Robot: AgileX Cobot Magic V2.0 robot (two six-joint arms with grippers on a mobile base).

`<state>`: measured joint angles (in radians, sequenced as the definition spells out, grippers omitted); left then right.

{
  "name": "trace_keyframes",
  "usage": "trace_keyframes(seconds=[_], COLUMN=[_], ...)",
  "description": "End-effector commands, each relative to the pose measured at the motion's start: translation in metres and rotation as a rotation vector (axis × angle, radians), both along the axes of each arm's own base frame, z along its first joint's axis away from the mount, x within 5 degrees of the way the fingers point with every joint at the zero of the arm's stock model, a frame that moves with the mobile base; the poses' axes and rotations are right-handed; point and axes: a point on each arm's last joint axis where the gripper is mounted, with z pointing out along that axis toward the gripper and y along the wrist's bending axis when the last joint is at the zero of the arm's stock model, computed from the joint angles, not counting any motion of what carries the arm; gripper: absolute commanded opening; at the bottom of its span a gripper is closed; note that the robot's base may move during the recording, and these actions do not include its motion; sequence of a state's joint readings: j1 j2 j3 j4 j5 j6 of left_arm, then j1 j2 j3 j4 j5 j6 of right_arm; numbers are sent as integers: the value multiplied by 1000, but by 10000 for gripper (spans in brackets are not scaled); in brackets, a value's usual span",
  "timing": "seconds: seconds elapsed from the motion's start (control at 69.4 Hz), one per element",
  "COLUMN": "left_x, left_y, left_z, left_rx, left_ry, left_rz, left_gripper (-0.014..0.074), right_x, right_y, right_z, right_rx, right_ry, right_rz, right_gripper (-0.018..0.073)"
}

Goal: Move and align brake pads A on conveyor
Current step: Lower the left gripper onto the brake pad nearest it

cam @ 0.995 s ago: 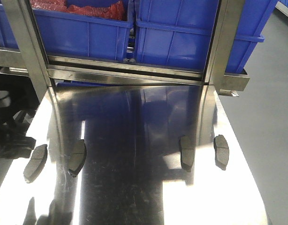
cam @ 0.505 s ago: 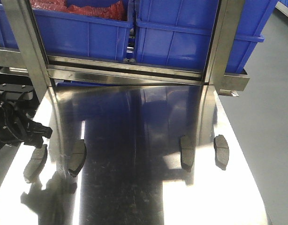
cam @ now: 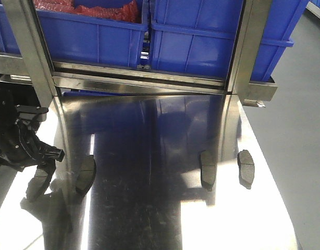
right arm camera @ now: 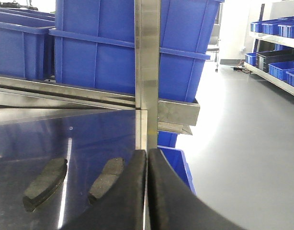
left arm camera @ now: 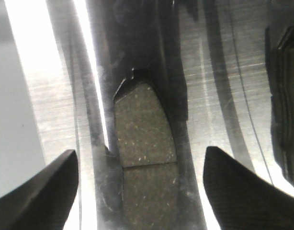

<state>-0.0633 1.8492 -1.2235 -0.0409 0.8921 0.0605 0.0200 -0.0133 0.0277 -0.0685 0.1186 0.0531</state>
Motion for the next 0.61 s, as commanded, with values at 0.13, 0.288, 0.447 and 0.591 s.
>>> trace_keyframes(seconds=[0.13,0.288,0.447,0.591], left_x=[5,4,3,3], left_y=[-4,-4,-4,-4], left_z=[15,15,15,11], left_rx=[-15,-16,-16,-13], left_ry=[-61,-45,-44,-30], left_rz=[6,2,2,1], left_gripper=[540,540,540,540], right_x=[0,0,0,0], right_y=[0,0,0,0], right_z=[4,4,4,4], right_rx=[-11,-11,-11,-11], right_ry=[-69,-69,-69,-69], right_rz=[-2,-2,-2,-2], right_gripper=[-9,-9,-9,-9])
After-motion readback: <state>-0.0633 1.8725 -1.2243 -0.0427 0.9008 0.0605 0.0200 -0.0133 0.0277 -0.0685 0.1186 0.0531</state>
